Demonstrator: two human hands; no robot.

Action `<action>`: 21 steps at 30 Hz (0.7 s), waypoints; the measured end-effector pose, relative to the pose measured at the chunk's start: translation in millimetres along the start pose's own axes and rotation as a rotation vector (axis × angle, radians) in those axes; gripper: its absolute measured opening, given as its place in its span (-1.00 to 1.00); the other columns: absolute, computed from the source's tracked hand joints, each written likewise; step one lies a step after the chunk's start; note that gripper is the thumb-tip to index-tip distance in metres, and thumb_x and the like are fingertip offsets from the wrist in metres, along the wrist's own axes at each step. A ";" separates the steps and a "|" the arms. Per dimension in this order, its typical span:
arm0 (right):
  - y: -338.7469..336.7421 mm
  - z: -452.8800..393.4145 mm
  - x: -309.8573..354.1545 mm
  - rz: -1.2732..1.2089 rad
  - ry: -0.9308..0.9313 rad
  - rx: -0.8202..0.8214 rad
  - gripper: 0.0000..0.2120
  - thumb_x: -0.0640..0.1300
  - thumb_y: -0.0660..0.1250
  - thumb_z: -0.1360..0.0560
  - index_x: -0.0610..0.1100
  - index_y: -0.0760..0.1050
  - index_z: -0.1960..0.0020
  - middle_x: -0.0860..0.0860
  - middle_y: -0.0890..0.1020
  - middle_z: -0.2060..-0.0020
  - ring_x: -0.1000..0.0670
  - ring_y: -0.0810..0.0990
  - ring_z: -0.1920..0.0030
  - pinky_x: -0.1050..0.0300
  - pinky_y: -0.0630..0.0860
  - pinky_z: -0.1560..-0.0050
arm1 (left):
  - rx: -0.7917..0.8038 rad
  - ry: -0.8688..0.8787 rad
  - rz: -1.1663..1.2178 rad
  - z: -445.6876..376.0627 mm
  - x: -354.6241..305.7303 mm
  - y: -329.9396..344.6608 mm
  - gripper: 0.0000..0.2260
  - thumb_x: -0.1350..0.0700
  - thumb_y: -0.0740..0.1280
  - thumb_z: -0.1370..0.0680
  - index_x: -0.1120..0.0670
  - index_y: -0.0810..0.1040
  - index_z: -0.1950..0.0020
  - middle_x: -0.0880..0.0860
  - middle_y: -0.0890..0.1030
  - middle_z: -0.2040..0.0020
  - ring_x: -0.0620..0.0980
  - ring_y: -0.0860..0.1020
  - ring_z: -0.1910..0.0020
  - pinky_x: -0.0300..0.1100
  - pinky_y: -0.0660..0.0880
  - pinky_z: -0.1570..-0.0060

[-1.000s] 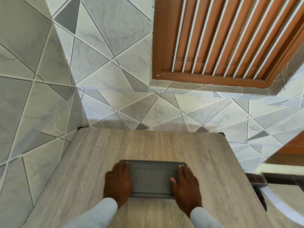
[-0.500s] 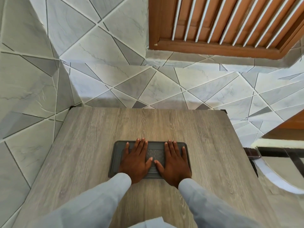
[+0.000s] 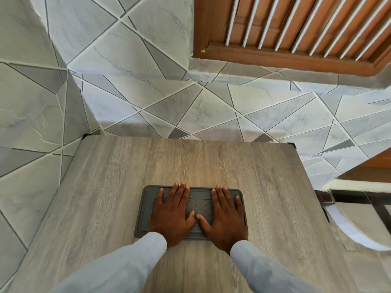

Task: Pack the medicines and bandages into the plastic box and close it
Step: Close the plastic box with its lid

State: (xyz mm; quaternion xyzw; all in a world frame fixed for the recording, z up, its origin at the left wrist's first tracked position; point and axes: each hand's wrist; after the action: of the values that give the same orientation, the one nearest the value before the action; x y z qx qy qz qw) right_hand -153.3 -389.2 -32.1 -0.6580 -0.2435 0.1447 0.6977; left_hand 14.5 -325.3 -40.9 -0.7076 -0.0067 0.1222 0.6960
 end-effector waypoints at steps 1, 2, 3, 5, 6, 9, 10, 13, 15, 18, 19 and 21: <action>-0.3 -0.1 -1.2 -0.006 0.000 0.005 -0.18 0.39 -0.04 -0.47 -0.13 0.11 -0.53 -0.07 0.21 -0.52 -0.06 0.08 -0.54 -0.17 -0.07 -0.46 | 0.005 0.000 -0.002 0.2 0.1 -0.5 -0.36 -0.19 0.07 -0.51 0.10 0.16 -0.52 0.06 0.24 -0.53 0.03 0.15 -0.53 0.15 -0.04 -0.41; -0.5 -0.6 -3.4 -0.014 -0.005 0.008 -0.19 0.39 -0.03 -0.47 -0.12 0.12 -0.53 -0.06 0.21 -0.52 -0.05 0.09 -0.54 -0.15 -0.07 -0.46 | 0.012 -0.002 -0.002 0.2 0.2 -0.2 -0.36 -0.19 0.07 -0.51 0.10 0.16 -0.52 0.06 0.24 -0.53 0.03 0.15 -0.53 0.15 -0.04 -0.41; -3.1 0.3 -6.9 -0.015 -0.024 -0.002 -0.20 0.39 -0.03 -0.48 -0.11 0.14 -0.53 -0.04 0.23 -0.52 -0.04 0.10 -0.53 -0.13 -0.07 -0.46 | 0.013 0.000 -0.006 1.0 -0.4 -1.9 -0.36 -0.19 0.06 -0.51 0.10 0.16 -0.52 0.06 0.24 -0.53 0.03 0.15 -0.52 0.15 -0.04 -0.41; -6.8 1.9 -15.2 0.008 -0.062 -0.004 -0.24 0.38 -0.03 -0.49 -0.09 0.15 -0.52 -0.03 0.25 -0.51 -0.02 0.12 -0.53 -0.10 -0.07 -0.46 | 0.032 -0.002 -0.011 2.5 -1.1 -3.9 -0.36 -0.19 0.08 -0.51 0.10 0.18 -0.51 0.06 0.27 -0.52 0.04 0.18 -0.52 0.15 -0.03 -0.40; -8.1 2.7 -18.7 0.031 -0.062 0.002 -0.24 0.37 -0.06 -0.50 -0.09 0.15 -0.52 -0.03 0.25 -0.51 -0.03 0.12 -0.53 -0.10 -0.07 -0.47 | 0.039 -0.001 -0.013 2.7 -1.2 -4.4 -0.36 -0.19 0.10 -0.50 0.11 0.20 -0.50 0.06 0.29 -0.51 0.04 0.21 -0.51 0.15 -0.01 -0.40; -11.1 4.5 -20.4 0.034 0.077 -0.007 -0.18 0.40 -0.12 -0.48 -0.13 0.10 -0.53 -0.10 0.18 -0.53 -0.09 0.04 -0.55 -0.16 -0.18 -0.48 | 0.048 0.000 -0.013 3.0 -0.8 -3.9 -0.36 -0.20 0.10 -0.50 0.10 0.21 -0.50 0.06 0.30 -0.50 0.05 0.23 -0.50 0.14 0.00 -0.38; -11.0 4.3 -19.1 0.020 0.112 0.005 -0.16 0.42 -0.15 -0.48 -0.15 0.05 -0.54 -0.11 0.14 -0.54 -0.10 0.00 -0.55 -0.17 -0.20 -0.48 | 0.051 0.005 -0.011 3.4 -0.2 -3.4 -0.36 -0.21 0.09 -0.51 0.10 0.20 -0.50 0.06 0.28 -0.51 0.05 0.21 -0.50 0.14 -0.02 -0.38; -8.7 3.4 -19.8 -0.012 0.112 0.015 -0.08 0.46 -0.27 -0.43 -0.17 -0.08 -0.55 -0.12 0.03 -0.56 -0.10 -0.10 -0.56 -0.11 -0.21 -0.49 | 0.016 0.013 0.005 3.7 10.2 -3.3 -0.34 -0.25 0.00 -0.53 0.08 0.08 -0.53 0.06 0.14 -0.56 0.04 0.06 -0.54 0.11 -0.16 -0.42; -9.0 2.8 -21.3 -0.029 0.101 0.026 -0.05 0.47 -0.32 -0.40 -0.17 -0.13 -0.55 -0.12 -0.03 -0.56 -0.08 -0.15 -0.55 -0.05 -0.21 -0.53 | -0.032 -0.069 0.016 5.1 29.6 -6.0 -0.32 -0.27 -0.07 -0.53 0.09 -0.01 -0.54 0.06 0.00 -0.57 0.04 -0.04 -0.55 0.07 -0.25 -0.43; -8.9 2.9 -21.4 -0.044 0.099 0.024 -0.05 0.47 -0.32 -0.39 -0.17 -0.14 -0.55 -0.11 -0.05 -0.56 -0.07 -0.17 -0.55 0.00 -0.18 -0.53 | -0.042 -0.136 -0.035 10.3 59.4 -7.8 -0.29 -0.30 -0.19 -0.53 0.11 -0.05 -0.54 0.06 -0.02 -0.57 0.01 -0.06 -0.55 0.08 -0.24 -0.44; -9.2 2.4 -21.0 -0.048 0.100 0.019 -0.05 0.46 -0.31 -0.39 -0.17 -0.14 -0.55 -0.11 -0.05 -0.56 -0.07 -0.17 -0.55 0.01 -0.18 -0.53 | -0.044 -0.133 -0.043 11.0 64.0 -7.7 -0.30 -0.30 -0.18 -0.53 0.12 -0.01 -0.54 0.07 0.03 -0.57 0.01 -0.03 -0.54 0.08 -0.20 -0.44; -9.4 1.7 -21.5 -0.052 0.099 0.018 -0.06 0.46 -0.30 -0.40 -0.17 -0.13 -0.55 -0.10 -0.04 -0.56 -0.06 -0.16 -0.55 0.02 -0.18 -0.52 | -0.031 -0.125 -0.037 9.9 65.7 -5.5 -0.32 -0.27 -0.11 -0.55 0.12 0.02 -0.54 0.08 0.09 -0.56 0.00 0.00 -0.54 0.06 -0.15 -0.44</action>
State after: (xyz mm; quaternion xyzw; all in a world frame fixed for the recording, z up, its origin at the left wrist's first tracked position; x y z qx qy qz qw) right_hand -173.3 -399.9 -25.9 -0.6517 -0.2245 0.0962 0.7181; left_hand 77.2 -303.6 -46.2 -0.7090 -0.0652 0.1532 0.6853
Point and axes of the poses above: each hand's wrist, its own z-axis away from the middle knuckle, its own y-axis out of the palm, x = y × z
